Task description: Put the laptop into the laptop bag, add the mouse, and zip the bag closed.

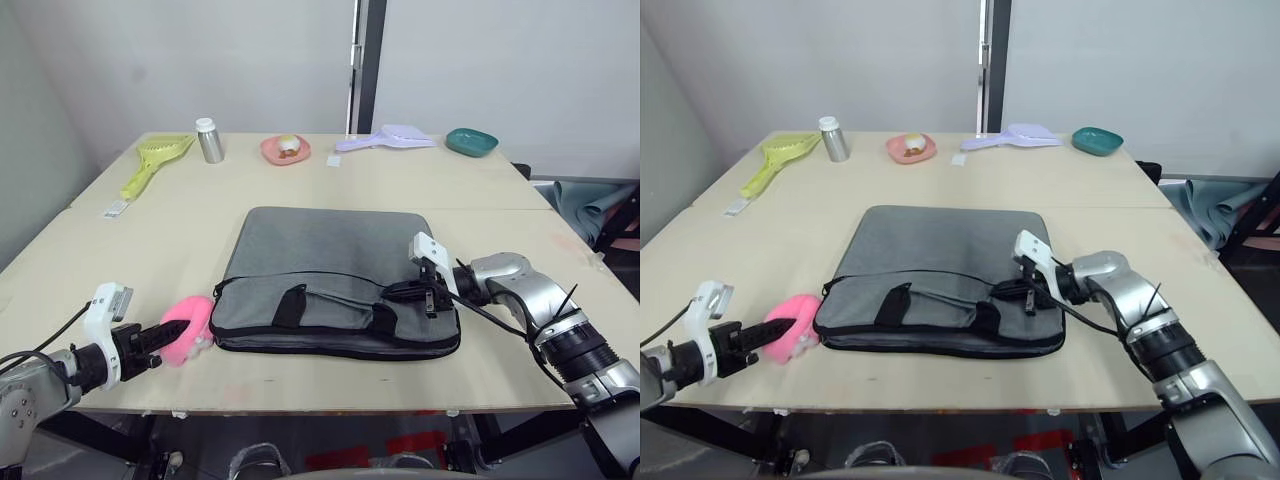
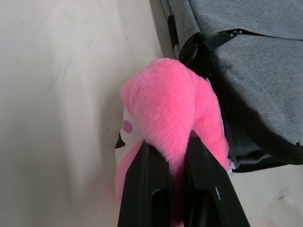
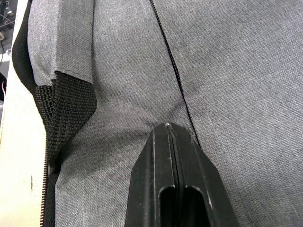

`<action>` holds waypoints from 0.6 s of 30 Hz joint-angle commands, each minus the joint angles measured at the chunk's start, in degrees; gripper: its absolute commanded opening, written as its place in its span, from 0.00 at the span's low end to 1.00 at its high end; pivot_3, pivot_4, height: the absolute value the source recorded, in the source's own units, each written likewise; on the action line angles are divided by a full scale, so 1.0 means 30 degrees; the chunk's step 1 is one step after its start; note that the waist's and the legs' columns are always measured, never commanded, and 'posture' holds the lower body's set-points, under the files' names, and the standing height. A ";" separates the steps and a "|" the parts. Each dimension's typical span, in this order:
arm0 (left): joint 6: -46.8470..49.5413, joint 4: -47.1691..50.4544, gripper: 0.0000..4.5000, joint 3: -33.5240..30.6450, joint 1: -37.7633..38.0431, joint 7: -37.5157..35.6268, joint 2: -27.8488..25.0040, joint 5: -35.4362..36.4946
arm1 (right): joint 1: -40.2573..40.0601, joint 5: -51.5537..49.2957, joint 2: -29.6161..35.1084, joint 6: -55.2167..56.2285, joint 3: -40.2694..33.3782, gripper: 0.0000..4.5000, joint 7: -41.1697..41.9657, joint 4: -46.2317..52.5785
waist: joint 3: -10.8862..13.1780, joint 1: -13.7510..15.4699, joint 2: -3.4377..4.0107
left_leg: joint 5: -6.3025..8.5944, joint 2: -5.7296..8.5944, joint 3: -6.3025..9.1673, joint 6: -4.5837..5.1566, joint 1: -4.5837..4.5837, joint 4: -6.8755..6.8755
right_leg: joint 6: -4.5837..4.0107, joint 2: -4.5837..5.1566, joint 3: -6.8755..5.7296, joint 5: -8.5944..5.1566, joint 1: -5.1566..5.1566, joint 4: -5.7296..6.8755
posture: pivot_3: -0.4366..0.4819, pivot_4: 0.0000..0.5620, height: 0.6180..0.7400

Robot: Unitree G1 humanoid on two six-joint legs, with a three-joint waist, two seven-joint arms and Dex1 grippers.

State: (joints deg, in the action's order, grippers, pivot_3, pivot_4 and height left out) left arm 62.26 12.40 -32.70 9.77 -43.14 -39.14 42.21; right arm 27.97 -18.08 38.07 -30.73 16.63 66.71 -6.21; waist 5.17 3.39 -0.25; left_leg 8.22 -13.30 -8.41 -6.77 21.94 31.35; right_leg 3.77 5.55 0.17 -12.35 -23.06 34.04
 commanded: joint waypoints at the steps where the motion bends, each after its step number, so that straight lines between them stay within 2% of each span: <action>1: 0.0617 -0.0752 0.01 0.0587 0.1302 -0.0032 -0.0358 -0.0180 | -0.0870 0.1747 0.0453 -0.1093 0.1217 0.00 -0.0524 -0.1420 | -0.0053 -0.0077 -0.0002 | 0.0011 0.0000 -0.0004 -0.0017 0.0000 -0.0002 | -0.0018 0.0000 0.0003 0.0011 0.0001 -0.0011 | 0.48 0.27 1.00; 8: -0.0098 -0.2397 0.01 0.0207 0.2087 -0.0904 -0.1091 -0.0195 | -0.0737 0.1840 0.0375 -0.1027 0.1392 0.00 -0.0476 -0.1546 | -0.0157 -0.0250 -0.0004 | 0.0048 -0.0005 -0.0032 -0.0065 -0.0004 -0.0094 | -0.0056 -0.0005 -0.0003 0.0034 0.0003 -0.0088 | 0.48 0.27 1.00; 15: -0.0243 -0.1205 0.01 0.1078 0.4232 -0.2789 -0.1825 0.0267 | -0.0556 0.1839 0.0385 -0.0882 0.1518 0.00 -0.0486 -0.1764 | -0.0193 -0.0355 0.0014 | 0.0061 -0.0012 -0.0063 -0.0083 -0.0011 -0.0145 | -0.0051 -0.0010 0.0006 0.0030 0.0004 -0.0140 | 0.48 0.27 1.00; 18: -0.0666 -0.1926 0.01 0.1198 0.4782 -0.3255 -0.2370 -0.0083 | -0.0553 0.1829 0.0365 -0.0912 0.1541 0.00 -0.0507 -0.1719 | -0.0207 -0.0344 0.0039 | 0.0062 -0.0011 -0.0067 -0.0083 -0.0016 -0.0153 | -0.0045 -0.0010 0.0012 0.0026 0.0003 -0.0149 | 0.48 0.27 1.00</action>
State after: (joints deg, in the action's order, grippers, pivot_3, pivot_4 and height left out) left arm 58.91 9.62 -32.82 21.01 -52.92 -45.79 44.80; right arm 28.76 -18.07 37.94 -30.72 18.06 67.06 -6.32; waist 4.55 2.35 -0.14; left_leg 8.41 -13.34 -8.62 -7.02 21.88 30.88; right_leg 3.68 5.52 0.21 -12.30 -23.06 33.60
